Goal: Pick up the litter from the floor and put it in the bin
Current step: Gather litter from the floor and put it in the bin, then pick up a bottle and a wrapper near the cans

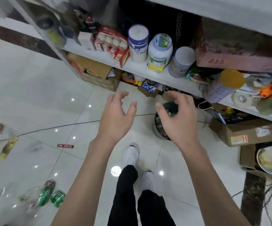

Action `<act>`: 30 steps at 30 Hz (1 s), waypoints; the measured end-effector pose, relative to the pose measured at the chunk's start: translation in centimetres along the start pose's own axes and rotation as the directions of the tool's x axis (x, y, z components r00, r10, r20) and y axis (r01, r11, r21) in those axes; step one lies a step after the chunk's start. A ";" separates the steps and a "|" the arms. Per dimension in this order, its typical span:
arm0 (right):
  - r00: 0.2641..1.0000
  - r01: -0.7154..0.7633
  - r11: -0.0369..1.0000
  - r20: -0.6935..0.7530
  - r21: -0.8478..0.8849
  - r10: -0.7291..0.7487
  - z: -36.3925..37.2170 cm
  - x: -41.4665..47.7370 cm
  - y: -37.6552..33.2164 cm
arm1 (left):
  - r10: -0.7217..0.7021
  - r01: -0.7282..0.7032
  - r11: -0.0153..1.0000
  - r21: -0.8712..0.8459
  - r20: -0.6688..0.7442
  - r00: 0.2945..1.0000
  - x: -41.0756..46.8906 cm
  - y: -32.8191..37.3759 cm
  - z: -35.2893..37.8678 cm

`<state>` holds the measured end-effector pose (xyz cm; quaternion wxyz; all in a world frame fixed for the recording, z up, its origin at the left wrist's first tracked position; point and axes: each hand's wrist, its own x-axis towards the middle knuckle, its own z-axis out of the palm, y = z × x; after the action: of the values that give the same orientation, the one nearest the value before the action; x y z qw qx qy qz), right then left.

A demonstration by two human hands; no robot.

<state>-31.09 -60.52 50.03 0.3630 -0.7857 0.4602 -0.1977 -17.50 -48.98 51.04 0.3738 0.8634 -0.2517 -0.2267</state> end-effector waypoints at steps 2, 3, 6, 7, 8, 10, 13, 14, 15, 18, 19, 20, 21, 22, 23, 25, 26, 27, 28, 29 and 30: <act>0.997 0.054 0.998 0.055 0.010 -0.054 -0.2 -1.3 -3.8 | -0.021 0.020 1.000 -0.023 -0.056 0.998 -2.4 0.3 -4.1; 0.992 0.084 0.996 0.093 0.013 -0.085 -0.1 -2.1 -5.5 | -0.035 0.032 0.999 -0.032 -0.091 0.995 -3.7 0.1 -6.1; 0.961 0.175 0.985 0.216 0.001 -0.171 1.0 -4.4 -9.7 | -0.104 0.098 0.994 -0.046 -0.188 0.977 -7.4 -1.8 -11.2; 0.946 0.209 0.978 0.253 -0.002 -0.201 1.7 -5.1 -10.8 | -0.130 0.124 0.991 -0.043 -0.217 0.968 -8.5 -2.8 -12.7; 0.929 0.240 0.971 0.291 -0.003 -0.228 2.6 -6.0 -11.9 | -0.150 0.146 0.989 -0.035 -0.246 0.958 -9.5 -4.0 -14.0; 0.890 0.300 0.954 0.364 -0.009 -0.276 4.8 -7.6 -14.0 | -0.184 0.191 0.982 -0.008 -0.296 0.937 -11.2 -6.8 -16.5; 0.817 0.384 0.923 0.469 -0.008 -0.336 9.0 -10.2 -16.9 | -0.220 0.263 0.961 0.087 -0.335 0.916 -13.4 -11.5 -19.8; 0.789 0.408 0.913 0.505 -0.007 -0.349 10.7 -11.1 -17.8 | -0.237 0.288 0.952 0.104 -0.347 0.908 -14.0 -13.1 -20.8; 0.764 0.425 0.905 0.539 -0.008 -0.354 12.2 -11.8 -18.6 | -0.253 0.310 0.944 0.111 -0.358 0.899 -14.4 -14.5 -21.6; 0.692 0.469 0.883 0.625 -0.009 -0.362 18.3 -14.7 -21.6 | -0.331 0.398 0.913 0.096 -0.398 0.856 -15.9 -19.8 -24.9; 0.672 0.479 0.878 0.645 -0.004 -0.364 20.4 -15.7 -22.6 | -0.356 0.424 0.901 0.086 -0.410 0.840 -16.4 -21.7 -25.9; 0.650 0.491 0.871 0.665 0.003 -0.368 22.6 -16.8 -23.6 | -0.383 0.451 0.890 0.071 -0.422 0.822 -16.9 -23.6 -27.0; 0.628 0.504 0.864 0.682 0.009 -0.374 24.6 -17.8 -24.5 | -0.407 0.476 0.877 0.060 -0.432 0.805 -17.4 -25.3 -28.0; 0.604 0.521 0.853 0.700 0.016 -0.382 26.6 -18.8 -25.3 | -0.430 0.502 0.863 0.053 -0.442 0.787 -17.9 -27.1 -28.9; 0.577 0.540 0.842 0.720 0.020 -0.387 28.7 -19.9 -26.0 | -0.453 0.528 0.848 0.049 -0.450 0.769 -18.4 -29.1 -29.8; 0.523 0.578 0.816 0.753 0.032 -0.399 32.9 -21.7 -27.3 | -0.493 0.578 0.815 0.045 -0.468 0.733 -19.3 -33.0 -31.3; 0.498 0.598 0.800 0.765 0.038 -0.409 34.9 -22.6 -27.7 | -0.509 0.599 0.799 0.048 -0.477 0.716 -19.7 -35.0 -31.9; 0.472 0.618 0.785 0.777 0.045 -0.417 36.9 -23.4 -28.0 | -0.519 0.618 0.784 0.056 -0.487 0.702 -20.1 -37.0 -32.4; 0.447 0.633 0.772 0.791 0.050 -0.418 38.9 -24.1 -28.1 | -0.529 0.637 0.768 0.067 -0.495 0.689 -20.4 -38.9 -32.8; 0.423 0.648 0.760 0.805 0.052 -0.415 40.8 -24.8 -28.1 | -0.542 0.655 0.752 0.073 -0.498 0.677 -20.6 -40.7 -33.1; 0.397 0.665 0.745 0.818 0.056 -0.416 42.8 -25.4 -27.9 | -0.557 0.672 0.737 0.074 -0.497 0.665 -20.8 -42.5 -33.2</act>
<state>0.03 -13.12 43.47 0.3258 -0.9365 -0.0106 0.1290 -2.99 6.48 43.46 0.2090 0.9647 0.1225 -0.1038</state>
